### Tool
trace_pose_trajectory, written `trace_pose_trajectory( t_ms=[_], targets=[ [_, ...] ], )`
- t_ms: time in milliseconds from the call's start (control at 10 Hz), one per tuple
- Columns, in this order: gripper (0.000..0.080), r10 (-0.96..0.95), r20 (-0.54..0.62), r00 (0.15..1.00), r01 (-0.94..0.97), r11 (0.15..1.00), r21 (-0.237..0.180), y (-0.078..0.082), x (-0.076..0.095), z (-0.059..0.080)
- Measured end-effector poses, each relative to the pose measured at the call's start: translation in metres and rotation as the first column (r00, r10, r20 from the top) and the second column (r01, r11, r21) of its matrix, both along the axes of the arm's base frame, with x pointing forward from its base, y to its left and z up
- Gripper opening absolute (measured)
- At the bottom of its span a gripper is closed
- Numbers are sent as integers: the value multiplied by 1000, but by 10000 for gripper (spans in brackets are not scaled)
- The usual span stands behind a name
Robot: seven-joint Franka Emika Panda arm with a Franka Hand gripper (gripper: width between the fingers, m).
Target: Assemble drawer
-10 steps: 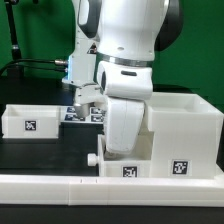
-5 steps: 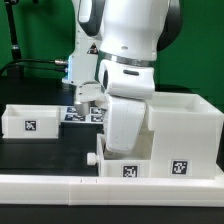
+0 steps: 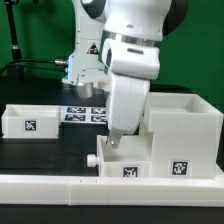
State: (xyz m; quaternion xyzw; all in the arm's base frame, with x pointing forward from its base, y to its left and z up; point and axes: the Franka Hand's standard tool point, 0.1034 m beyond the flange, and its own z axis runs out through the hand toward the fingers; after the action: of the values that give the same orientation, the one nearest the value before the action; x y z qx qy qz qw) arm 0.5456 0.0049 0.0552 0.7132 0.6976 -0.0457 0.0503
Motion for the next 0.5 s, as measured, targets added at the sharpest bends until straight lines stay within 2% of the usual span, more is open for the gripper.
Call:
trace_pose_trajectory(
  t_ms=[100, 300, 500],
  targets=[
    [619, 13, -5, 1000, -13, 1000, -6, -7, 1, 7],
    [648, 46, -20, 999, -46, 999, -14, -29, 1, 12],
    [649, 73, -46, 996, -73, 997, -12, -45, -1, -2]
  ],
)
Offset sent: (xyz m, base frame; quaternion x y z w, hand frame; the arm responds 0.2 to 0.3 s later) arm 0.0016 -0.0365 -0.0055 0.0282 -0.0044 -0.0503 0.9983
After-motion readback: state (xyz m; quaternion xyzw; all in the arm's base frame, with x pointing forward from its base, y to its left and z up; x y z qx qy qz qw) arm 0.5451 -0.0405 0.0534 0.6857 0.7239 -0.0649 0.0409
